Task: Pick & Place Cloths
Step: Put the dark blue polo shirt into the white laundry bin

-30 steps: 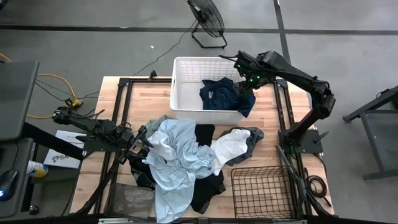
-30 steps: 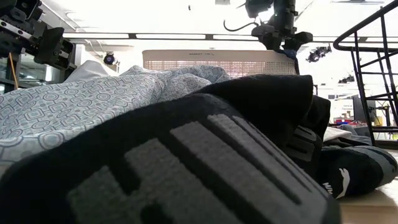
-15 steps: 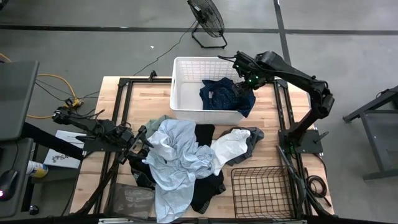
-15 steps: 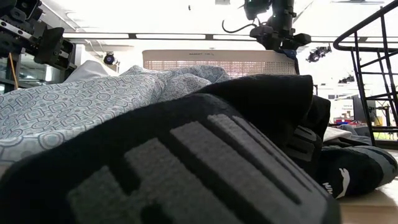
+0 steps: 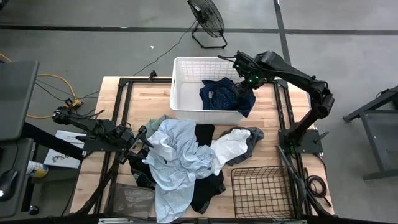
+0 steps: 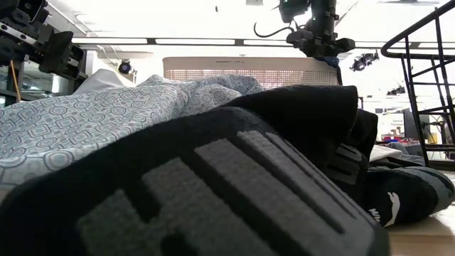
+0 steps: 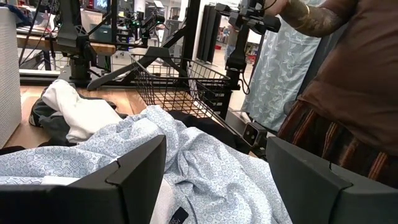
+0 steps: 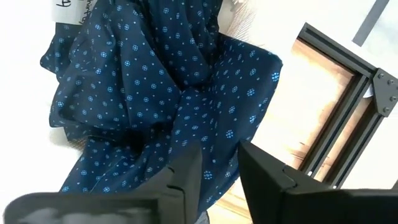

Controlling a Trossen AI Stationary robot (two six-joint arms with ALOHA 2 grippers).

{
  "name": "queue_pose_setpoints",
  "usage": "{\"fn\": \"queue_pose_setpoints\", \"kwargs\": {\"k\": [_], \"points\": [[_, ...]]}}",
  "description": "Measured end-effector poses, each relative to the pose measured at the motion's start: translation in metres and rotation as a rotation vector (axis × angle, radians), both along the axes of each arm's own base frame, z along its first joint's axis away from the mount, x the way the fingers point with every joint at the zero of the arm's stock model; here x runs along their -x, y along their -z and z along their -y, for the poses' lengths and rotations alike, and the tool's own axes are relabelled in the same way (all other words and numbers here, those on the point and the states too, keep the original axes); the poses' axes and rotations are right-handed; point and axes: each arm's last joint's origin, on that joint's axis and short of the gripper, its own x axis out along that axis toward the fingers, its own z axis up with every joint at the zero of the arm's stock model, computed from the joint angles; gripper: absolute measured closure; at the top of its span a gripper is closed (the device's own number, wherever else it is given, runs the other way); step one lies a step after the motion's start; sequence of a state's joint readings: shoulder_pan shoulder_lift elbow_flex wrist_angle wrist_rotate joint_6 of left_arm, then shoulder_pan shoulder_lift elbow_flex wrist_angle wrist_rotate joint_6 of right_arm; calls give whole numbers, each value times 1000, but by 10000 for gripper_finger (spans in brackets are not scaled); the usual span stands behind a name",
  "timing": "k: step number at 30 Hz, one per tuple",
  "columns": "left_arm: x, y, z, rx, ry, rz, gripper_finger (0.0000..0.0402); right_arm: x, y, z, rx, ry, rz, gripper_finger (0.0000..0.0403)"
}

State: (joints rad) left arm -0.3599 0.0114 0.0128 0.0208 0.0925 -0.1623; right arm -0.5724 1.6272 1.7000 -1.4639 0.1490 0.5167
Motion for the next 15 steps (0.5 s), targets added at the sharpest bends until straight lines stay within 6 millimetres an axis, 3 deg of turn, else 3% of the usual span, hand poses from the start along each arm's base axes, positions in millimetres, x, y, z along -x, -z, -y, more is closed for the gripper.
{"fn": "queue_pose_setpoints", "kwargs": {"k": [7, 15], "points": [[0, 0, 0, 0, 0, 0, 128, 0, 0, 0, 6, -47, -11, 386], [0, 0, 0, 0, 0, 0, 128, -4, -1, 0, -16, -93, 47, 398]]}}
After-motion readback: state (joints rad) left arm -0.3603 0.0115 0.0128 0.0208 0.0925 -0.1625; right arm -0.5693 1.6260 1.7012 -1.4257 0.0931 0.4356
